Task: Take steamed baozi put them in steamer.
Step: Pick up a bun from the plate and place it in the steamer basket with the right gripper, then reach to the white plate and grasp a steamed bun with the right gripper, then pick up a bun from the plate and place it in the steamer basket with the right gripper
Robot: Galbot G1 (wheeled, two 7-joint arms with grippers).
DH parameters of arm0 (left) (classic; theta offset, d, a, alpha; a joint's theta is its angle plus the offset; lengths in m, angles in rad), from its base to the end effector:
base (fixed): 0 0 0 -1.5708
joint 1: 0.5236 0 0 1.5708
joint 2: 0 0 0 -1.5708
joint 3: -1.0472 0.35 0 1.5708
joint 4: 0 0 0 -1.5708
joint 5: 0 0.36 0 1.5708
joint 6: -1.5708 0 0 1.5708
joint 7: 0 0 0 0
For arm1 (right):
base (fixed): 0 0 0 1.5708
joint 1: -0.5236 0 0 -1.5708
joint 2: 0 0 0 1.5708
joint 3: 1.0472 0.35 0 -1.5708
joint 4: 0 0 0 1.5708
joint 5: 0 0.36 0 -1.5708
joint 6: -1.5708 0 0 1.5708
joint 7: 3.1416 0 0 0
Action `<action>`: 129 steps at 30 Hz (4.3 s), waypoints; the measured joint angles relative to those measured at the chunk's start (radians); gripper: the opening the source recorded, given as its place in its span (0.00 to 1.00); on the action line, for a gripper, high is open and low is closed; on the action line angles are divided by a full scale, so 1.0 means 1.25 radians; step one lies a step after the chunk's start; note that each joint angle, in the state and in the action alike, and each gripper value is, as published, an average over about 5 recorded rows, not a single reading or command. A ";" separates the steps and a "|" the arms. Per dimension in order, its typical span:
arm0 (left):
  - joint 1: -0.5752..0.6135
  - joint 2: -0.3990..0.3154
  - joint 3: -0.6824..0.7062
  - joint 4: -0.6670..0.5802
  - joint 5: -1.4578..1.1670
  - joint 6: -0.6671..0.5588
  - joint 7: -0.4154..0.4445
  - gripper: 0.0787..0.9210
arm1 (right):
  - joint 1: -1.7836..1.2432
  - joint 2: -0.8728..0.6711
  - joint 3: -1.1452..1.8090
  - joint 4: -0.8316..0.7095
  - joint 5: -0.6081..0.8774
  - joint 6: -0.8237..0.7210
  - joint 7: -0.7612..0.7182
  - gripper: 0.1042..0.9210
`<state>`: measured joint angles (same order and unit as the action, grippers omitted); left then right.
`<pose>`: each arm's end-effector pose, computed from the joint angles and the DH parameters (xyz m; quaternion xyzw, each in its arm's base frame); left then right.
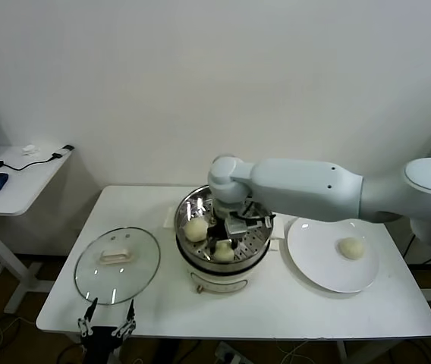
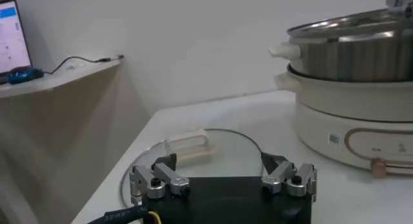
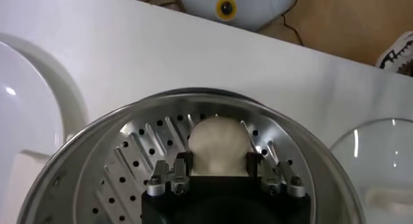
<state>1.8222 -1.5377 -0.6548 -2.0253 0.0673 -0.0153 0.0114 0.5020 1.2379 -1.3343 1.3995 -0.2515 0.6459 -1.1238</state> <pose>0.0958 0.0486 -0.3604 0.0324 -0.9842 -0.0838 0.1525 0.4977 0.1871 -0.1112 -0.6914 -0.0503 -0.7157 0.0844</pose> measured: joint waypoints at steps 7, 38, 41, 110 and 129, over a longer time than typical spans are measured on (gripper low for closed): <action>0.004 0.001 -0.001 0.004 -0.001 -0.004 -0.001 0.88 | 0.010 -0.010 0.005 0.000 0.006 -0.007 -0.003 0.87; 0.001 0.003 0.018 0.004 0.001 -0.007 -0.001 0.88 | 0.118 -0.441 -0.018 -0.061 0.299 -0.432 0.049 0.88; 0.001 0.003 0.019 0.004 0.005 -0.005 0.000 0.88 | 0.059 -0.480 0.022 -0.092 0.315 -0.474 0.037 0.88; 0.009 -0.014 0.029 -0.005 0.048 0.001 -0.010 0.88 | -0.218 -0.319 0.355 -0.582 0.255 -0.473 -0.047 0.57; 0.021 0.010 0.080 -0.018 0.057 -0.011 -0.004 0.88 | 0.210 -0.210 -0.161 -0.273 0.810 -0.680 0.081 0.57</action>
<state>1.8484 -1.5251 -0.5544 -2.0480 0.1389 -0.0287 0.0068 0.7650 0.9759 -1.5350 1.0579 0.7605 -0.2040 -1.0220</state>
